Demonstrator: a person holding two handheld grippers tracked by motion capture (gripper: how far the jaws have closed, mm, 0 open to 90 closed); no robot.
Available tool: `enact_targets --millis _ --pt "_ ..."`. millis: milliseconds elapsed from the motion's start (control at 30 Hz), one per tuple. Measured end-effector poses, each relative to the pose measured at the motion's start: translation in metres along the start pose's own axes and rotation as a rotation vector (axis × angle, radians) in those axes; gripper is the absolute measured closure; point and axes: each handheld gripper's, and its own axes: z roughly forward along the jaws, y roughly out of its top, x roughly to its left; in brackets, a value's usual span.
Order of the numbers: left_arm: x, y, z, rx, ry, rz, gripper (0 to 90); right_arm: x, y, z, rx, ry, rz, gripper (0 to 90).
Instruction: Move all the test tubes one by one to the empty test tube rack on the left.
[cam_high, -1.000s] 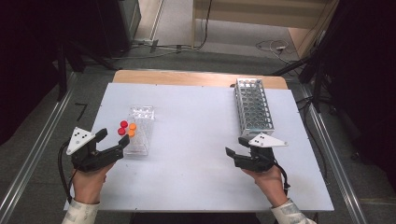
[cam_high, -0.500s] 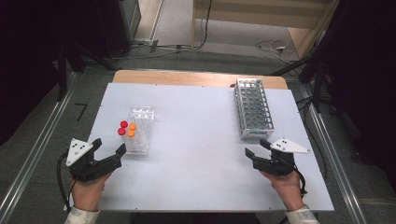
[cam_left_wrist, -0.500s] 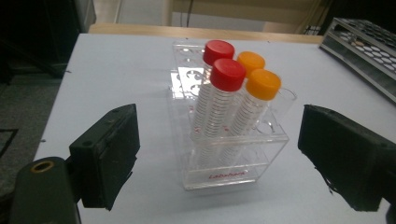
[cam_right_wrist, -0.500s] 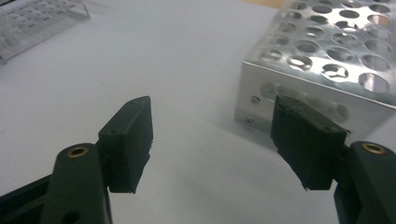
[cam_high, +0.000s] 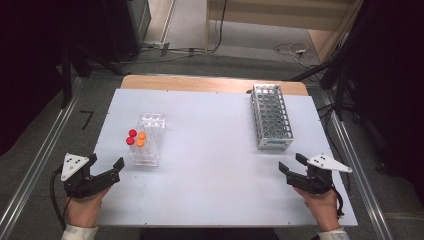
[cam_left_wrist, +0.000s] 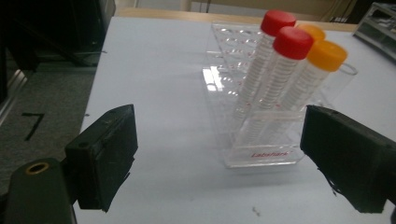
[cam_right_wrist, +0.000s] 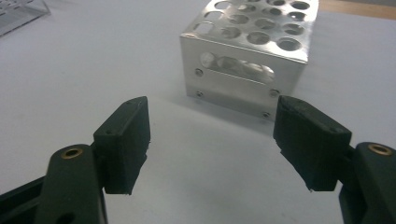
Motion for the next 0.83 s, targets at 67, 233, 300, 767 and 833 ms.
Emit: enact_targets --millis 67,233,300,767,833 --pt "0.006 -0.004 0.003 0.014 0.015 -0.01 11.2 -0.005 -0.003 -0.003 0.002 -0.009 0.019 24.1" --pt "0.015 -0.01 0.007 0.035 0.037 -0.036 11.1 -0.019 -0.013 -0.012 0.002 -0.043 0.053 23.4" --pt "0.016 -0.011 0.008 0.038 0.037 -0.047 11.1 -0.027 -0.017 -0.016 0.004 -0.063 0.067 23.4" --pt "0.01 -0.018 0.018 0.08 0.04 -0.024 11.2 -0.07 -0.04 -0.021 0.031 -0.168 0.193 23.4" --pt "0.009 -0.02 0.021 0.089 0.042 -0.022 11.2 -0.071 -0.041 -0.019 0.038 -0.174 0.192 23.4"
